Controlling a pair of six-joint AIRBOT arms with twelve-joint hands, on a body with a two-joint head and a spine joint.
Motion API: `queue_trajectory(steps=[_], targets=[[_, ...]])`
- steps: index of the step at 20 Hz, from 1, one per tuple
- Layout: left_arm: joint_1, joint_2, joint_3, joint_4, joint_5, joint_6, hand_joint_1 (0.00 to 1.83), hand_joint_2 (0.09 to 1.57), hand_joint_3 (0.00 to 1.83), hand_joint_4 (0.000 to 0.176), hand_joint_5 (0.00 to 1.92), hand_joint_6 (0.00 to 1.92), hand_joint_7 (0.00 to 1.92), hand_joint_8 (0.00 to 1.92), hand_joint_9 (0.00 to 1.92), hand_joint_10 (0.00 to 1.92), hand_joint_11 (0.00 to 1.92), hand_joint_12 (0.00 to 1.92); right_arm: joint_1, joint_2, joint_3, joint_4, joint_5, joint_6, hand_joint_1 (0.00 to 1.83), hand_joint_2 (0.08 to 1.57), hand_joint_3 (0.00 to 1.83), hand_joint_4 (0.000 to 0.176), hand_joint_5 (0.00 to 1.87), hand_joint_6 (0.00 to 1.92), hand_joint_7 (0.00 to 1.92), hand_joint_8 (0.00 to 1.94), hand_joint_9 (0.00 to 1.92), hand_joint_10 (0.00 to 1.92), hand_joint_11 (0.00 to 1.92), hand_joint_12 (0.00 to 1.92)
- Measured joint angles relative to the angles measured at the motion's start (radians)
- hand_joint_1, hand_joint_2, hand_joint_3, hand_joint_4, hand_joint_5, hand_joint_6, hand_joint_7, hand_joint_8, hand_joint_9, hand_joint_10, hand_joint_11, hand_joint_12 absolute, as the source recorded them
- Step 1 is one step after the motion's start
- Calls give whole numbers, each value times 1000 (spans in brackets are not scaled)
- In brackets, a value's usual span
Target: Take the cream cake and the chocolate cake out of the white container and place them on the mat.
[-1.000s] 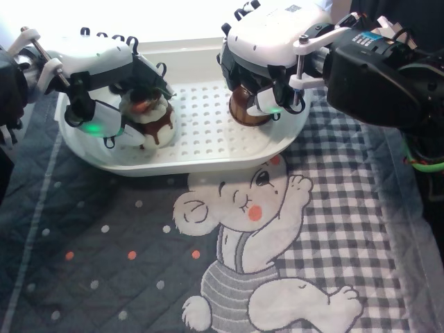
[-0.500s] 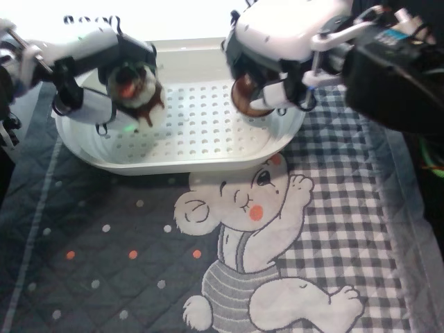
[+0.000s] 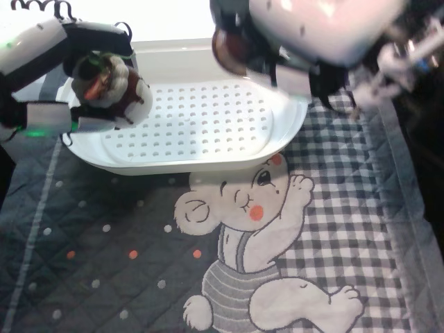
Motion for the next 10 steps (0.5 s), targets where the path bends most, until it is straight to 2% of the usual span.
queue_trajectory(steps=[1, 3, 5, 6, 7, 8, 9, 10], targets=[[13, 11, -24, 5, -26, 0, 1336, 1198, 0, 0, 703, 1217, 822, 1231, 856, 1439, 685, 1557, -44, 25, -35, -9, 29, 1, 1366, 1191, 2, 0, 767, 1009, 862, 1238, 786, 1597, 875, 1804], [50, 48, -80, 23, -70, 6, 1335, 1194, 0, 0, 710, 1218, 798, 1234, 893, 1393, 780, 1452, -106, 64, -87, -9, 79, 2, 1371, 1171, 0, 0, 813, 1032, 963, 1141, 741, 1546, 719, 1814], [76, 62, -117, 38, -93, 11, 1336, 1219, 2, 0, 650, 1333, 740, 1303, 841, 1412, 727, 1382, -130, 74, -104, 7, 136, 0, 1377, 1155, 0, 0, 891, 902, 1007, 1064, 712, 1587, 653, 1883], [102, 90, -151, 40, -115, 8, 1185, 1247, 1, 0, 661, 1370, 784, 1356, 784, 1109, 666, 1387, -154, 89, -129, 6, 172, -1, 1377, 1151, 0, 0, 933, 851, 991, 1113, 705, 1560, 577, 1864], [131, 118, -181, 56, -121, 11, 1304, 1233, 7, 0, 645, 1361, 756, 1321, 769, 1412, 634, 1402, -175, 95, -147, -5, 187, -1, 1376, 1146, 0, 0, 941, 896, 990, 1106, 712, 1514, 503, 1856], [177, 146, -229, 54, -130, 11, 1171, 1267, 0, 0, 633, 1423, 757, 1395, 699, 1208, 596, 1469, -222, 96, -175, -7, 213, 0, 1374, 1142, 0, 0, 909, 981, 1022, 1059, 721, 1443, 449, 1801], [197, 154, -244, 54, -135, 11, 1139, 1274, 1, 0, 625, 1440, 764, 1409, 707, 1130, 595, 1503, -241, 96, -186, -8, 218, 0, 1371, 1153, 2, 0, 884, 993, 1001, 1104, 704, 1469, 442, 1812], [214, 161, -262, 56, -133, 11, 1139, 1274, 1, 0, 625, 1440, 764, 1409, 707, 1130, 595, 1503, -260, 96, -199, -5, 222, 0, 1371, 1153, 2, 0, 884, 993, 1001, 1104, 704, 1469, 442, 1812]])
